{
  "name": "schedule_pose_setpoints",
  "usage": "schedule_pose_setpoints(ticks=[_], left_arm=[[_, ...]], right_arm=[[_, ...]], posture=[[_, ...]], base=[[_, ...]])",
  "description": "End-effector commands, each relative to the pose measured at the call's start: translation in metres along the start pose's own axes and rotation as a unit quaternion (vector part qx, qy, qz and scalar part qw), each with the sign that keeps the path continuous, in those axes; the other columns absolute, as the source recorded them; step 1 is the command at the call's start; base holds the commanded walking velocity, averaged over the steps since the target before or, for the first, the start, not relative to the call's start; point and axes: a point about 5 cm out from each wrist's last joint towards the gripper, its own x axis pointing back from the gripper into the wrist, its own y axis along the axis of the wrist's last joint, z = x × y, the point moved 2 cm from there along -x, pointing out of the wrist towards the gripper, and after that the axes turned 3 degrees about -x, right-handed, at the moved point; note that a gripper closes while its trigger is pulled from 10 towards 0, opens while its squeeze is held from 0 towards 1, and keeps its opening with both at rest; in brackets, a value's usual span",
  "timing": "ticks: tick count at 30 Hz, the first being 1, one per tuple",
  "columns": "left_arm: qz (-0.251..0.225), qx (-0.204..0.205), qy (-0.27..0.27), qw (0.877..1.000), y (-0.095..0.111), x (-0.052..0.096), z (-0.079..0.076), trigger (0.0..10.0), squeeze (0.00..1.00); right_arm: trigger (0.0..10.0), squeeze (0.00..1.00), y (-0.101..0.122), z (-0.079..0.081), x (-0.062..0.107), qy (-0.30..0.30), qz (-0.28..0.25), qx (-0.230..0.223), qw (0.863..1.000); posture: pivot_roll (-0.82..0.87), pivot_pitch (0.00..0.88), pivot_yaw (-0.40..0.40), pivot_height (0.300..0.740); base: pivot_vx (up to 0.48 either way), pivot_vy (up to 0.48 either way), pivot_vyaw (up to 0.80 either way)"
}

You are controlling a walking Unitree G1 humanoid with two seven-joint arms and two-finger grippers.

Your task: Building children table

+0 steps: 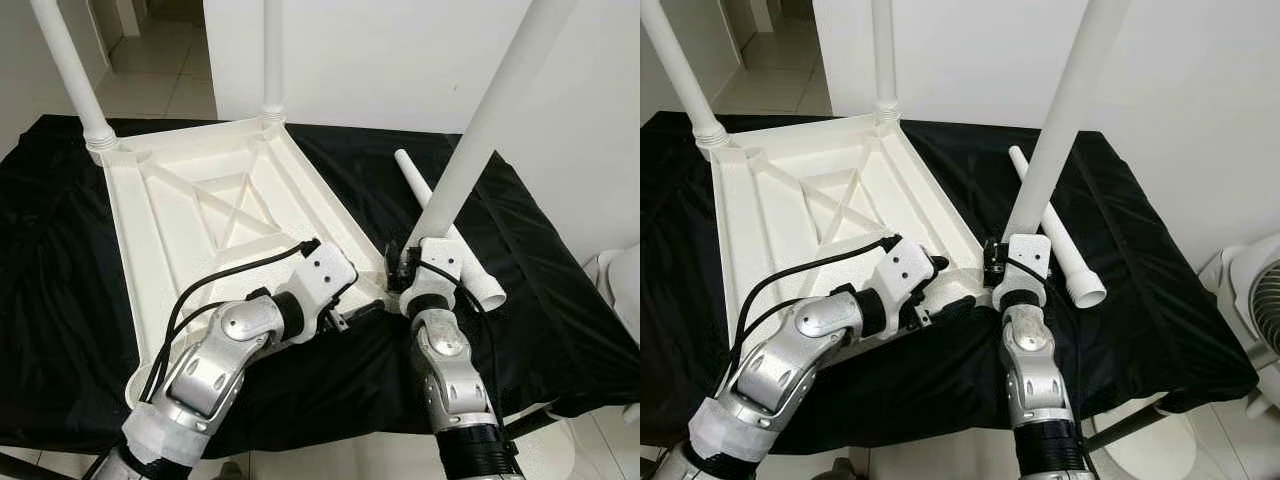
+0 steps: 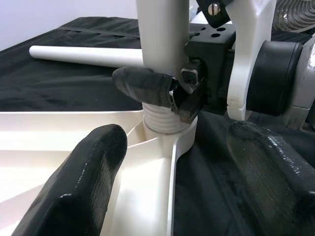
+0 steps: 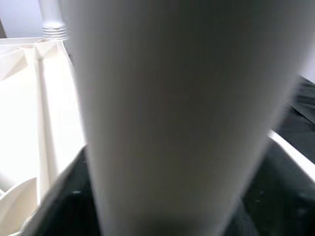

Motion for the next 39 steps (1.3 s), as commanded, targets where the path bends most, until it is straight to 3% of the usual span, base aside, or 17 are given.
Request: schedule_pose_setpoints(ticks=[1,4,5,6,7,9,10,14,18,24,25,26,27,33,39], left_arm=[[0.006,-0.006,-0.009,1.000,-0.001,-0.003,-0.001,10.0,0.00],[0.006,-0.008,-0.009,1.000,-0.001,-0.004,0.000,10.0,0.00],[0.004,-0.008,-0.006,1.000,0.001,-0.004,0.002,10.0,0.00],[0.002,-0.004,0.001,1.000,0.002,-0.005,0.003,10.0,0.00],[0.002,-0.004,0.001,1.000,0.002,-0.005,0.003,10.0,0.00],[-0.002,0.000,0.004,1.000,0.003,-0.005,0.001,10.0,0.00],[-0.002,0.000,0.004,1.000,0.003,-0.005,0.001,10.0,0.00],[0.000,-0.001,0.005,1.000,0.003,-0.004,0.003,10.0,0.00],[-0.002,-0.006,0.002,1.000,0.005,-0.005,0.004,10.0,0.00],[-0.002,-0.007,0.003,1.000,0.006,-0.006,0.005,10.0,0.00],[-0.004,-0.007,0.003,1.000,0.007,-0.007,0.005,10.0,0.00],[-0.004,-0.007,0.003,1.000,0.007,-0.007,0.005,10.0,0.00],[-0.005,-0.007,0.004,1.000,0.007,-0.007,0.005,10.0,0.00],[-0.009,-0.006,0.002,1.000,0.009,-0.008,0.004,10.0,0.00],[-0.009,-0.006,-0.001,1.000,0.009,-0.009,0.003,10.0,0.00]], right_arm=[[10.0,1.00,0.001,-0.006,0.001,-0.013,0.001,-0.001,1.000],[10.0,1.00,0.003,-0.007,0.001,-0.008,-0.002,-0.005,1.000],[10.0,0.68,0.004,-0.006,-0.001,0.019,-0.004,-0.015,1.000],[10.0,0.00,0.005,-0.003,-0.005,0.080,0.001,-0.022,0.997],[10.0,0.00,0.005,-0.003,-0.005,0.080,0.001,-0.022,0.997],[10.0,0.00,0.006,0.001,-0.008,0.192,0.008,-0.016,0.981],[10.0,0.00,0.006,0.001,-0.008,0.192,0.008,-0.016,0.981],[10.0,0.00,0.007,-0.001,-0.008,0.291,0.019,-0.008,0.957],[10.0,0.00,0.002,-0.011,-0.011,0.329,0.040,0.014,0.943],[10.0,0.00,-0.003,-0.017,-0.013,0.349,0.052,0.028,0.935],[5.4,0.00,-0.006,-0.019,-0.013,0.351,0.058,0.028,0.934],[4.1,0.00,-0.006,-0.020,-0.014,0.355,0.060,0.026,0.933],[0.0,0.00,-0.007,-0.020,-0.013,0.362,0.061,0.022,0.930],[0.0,0.00,-0.010,-0.020,-0.010,0.383,0.064,0.015,0.921],[0.0,0.00,-0.011,-0.019,-0.010,0.377,0.062,0.015,0.924]], posture=[[0.07,0.000,-0.052,0.740],[0.08,0.000,-0.052,0.740],[0.08,0.000,-0.063,0.740],[0.09,0.003,-0.071,0.740],[0.09,0.003,-0.071,0.740],[0.09,0.000,-0.078,0.740],[0.09,0.000,-0.078,0.740],[0.09,0.000,-0.061,0.740],[0.10,0.000,-0.063,0.740],[0.10,0.000,-0.060,0.740],[0.10,0.000,-0.062,0.740],[0.10,0.000,-0.062,0.740],[0.11,0.000,-0.064,0.740],[0.11,0.000,-0.063,0.740],[0.10,0.000,-0.061,0.740]], base=[[0.000,0.000,0.00],[0.000,0.000,0.00],[0.000,0.000,0.00],[0.000,0.000,0.00],[0.000,0.000,0.00],[0.000,0.000,0.00],[0.000,0.000,0.00],[0.000,0.000,0.00],[0.000,0.000,0.00],[0.000,0.000,0.00],[0.000,0.000,0.00],[0.000,0.000,0.00],[0.000,0.000,0.00],[0.000,0.000,0.00],[0.000,0.000,0.00]])
